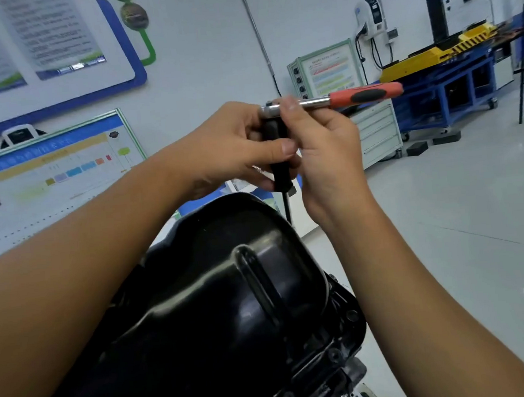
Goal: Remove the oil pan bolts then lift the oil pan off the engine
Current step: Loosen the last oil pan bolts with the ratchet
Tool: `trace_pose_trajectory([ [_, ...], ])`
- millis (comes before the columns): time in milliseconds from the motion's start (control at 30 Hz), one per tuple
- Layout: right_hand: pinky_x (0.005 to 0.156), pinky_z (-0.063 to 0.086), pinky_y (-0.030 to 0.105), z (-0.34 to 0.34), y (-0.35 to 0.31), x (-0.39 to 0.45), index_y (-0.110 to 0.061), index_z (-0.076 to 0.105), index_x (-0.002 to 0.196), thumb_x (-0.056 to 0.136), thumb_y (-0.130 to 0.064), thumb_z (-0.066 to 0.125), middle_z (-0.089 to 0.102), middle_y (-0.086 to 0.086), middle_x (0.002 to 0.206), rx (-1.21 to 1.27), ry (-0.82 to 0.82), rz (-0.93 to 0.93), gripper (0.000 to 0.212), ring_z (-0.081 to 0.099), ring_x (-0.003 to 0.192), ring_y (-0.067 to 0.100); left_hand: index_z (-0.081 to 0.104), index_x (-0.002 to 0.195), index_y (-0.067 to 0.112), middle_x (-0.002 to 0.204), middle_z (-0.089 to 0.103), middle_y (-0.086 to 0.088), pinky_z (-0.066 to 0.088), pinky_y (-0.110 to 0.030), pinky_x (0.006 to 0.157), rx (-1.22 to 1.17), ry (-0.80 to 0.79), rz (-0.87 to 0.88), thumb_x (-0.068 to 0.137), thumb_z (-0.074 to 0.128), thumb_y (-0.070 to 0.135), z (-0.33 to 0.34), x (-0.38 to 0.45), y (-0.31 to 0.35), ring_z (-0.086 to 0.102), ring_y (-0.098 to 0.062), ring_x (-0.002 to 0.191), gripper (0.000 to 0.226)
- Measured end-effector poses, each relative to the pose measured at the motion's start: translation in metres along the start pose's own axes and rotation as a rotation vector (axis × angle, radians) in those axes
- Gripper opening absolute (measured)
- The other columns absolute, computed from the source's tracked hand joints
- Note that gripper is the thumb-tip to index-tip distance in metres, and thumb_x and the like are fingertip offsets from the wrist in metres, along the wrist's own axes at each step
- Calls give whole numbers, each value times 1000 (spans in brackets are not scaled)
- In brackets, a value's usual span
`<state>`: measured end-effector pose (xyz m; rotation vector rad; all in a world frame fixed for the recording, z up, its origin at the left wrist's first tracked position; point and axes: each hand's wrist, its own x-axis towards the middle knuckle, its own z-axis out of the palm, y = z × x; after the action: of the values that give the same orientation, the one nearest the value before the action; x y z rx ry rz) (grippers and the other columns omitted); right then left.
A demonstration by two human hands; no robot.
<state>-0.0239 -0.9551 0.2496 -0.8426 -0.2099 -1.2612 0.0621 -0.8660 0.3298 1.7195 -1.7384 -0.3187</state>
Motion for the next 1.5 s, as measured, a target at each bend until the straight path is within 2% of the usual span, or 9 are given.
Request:
trace_pose_trajectory([
  [133, 77, 63, 43, 1, 5, 4, -6, 75, 95, 85, -13, 81, 78, 17, 93, -171, -1, -137, 13, 78, 87, 30, 78, 103, 18, 85, 77, -12, 65, -47, 71, 135, 161, -6, 79, 75, 21, 2, 2, -2, 78, -26, 79, 25],
  [300, 63, 60, 36, 8, -5, 9, -5, 72, 92, 101, -26, 66, 77, 12, 79, 61, 7, 279, 23, 77, 74, 27, 67, 124, 8, 100, 79, -7, 65, -46, 76, -9, 38, -71, 99, 67, 10, -4, -3, -1, 77, -26, 96, 25],
  [533, 71, 58, 24, -4, -7, 9, -16, 75, 92, 86, -18, 83, 78, 1, 88, -402, -7, -190, 11, 76, 82, 12, 69, 116, 5, 88, 78, -13, 65, -45, 74, 69, 183, -62, 87, 78, 11, -1, -4, 2, 78, -26, 83, 30],
  [700, 74, 61, 48, 5, -12, 7, -5, 72, 96, 100, -26, 68, 78, 11, 87, -129, -17, 236, 21, 75, 80, 24, 64, 119, 0, 79, 75, -9, 65, -46, 76, -10, 168, -66, 92, 74, 6, -4, -6, 1, 78, -27, 87, 29],
  [867, 80, 61, 31, 4, -6, 10, -13, 75, 94, 85, -19, 84, 76, 2, 91, -558, 16, -227, 14, 75, 87, 12, 65, 109, 1, 78, 77, -11, 65, -41, 70, 8, 253, -85, 77, 84, 10, -5, -7, -2, 78, -27, 81, 38],
  [1067, 63, 62, 39, 16, -3, 3, -9, 73, 95, 98, -25, 71, 79, 13, 89, -112, -25, 238, 17, 77, 79, 26, 68, 119, 2, 90, 78, -14, 64, -44, 81, -86, 192, -116, 93, 72, 3, -5, -9, 1, 78, -29, 87, 27],
  [1233, 87, 61, 42, 13, 9, 4, -28, 74, 85, 80, -21, 86, 77, 0, 94, -544, 70, -322, 14, 75, 93, 20, 79, 83, 16, 79, 75, -16, 65, -46, 79, 35, 279, -89, 82, 73, -3, -2, -10, 3, 74, -22, 73, 20],
  [1367, 76, 61, 40, 28, 6, -4, -7, 76, 90, 96, -29, 72, 78, 15, 91, -49, 45, 232, 23, 77, 86, 29, 75, 105, 7, 88, 77, -14, 64, -44, 84, -43, 156, -135, 86, 80, 9, -8, -13, 1, 76, -29, 85, 19],
  [1500, 74, 62, 36, 28, 6, -5, -13, 77, 83, 87, -15, 81, 78, 11, 85, -120, 54, 80, 5, 77, 81, 25, 79, 97, 12, 76, 75, -10, 64, -46, 81, 19, 191, -117, 76, 81, 10, -7, -12, 1, 76, -24, 73, 22],
])
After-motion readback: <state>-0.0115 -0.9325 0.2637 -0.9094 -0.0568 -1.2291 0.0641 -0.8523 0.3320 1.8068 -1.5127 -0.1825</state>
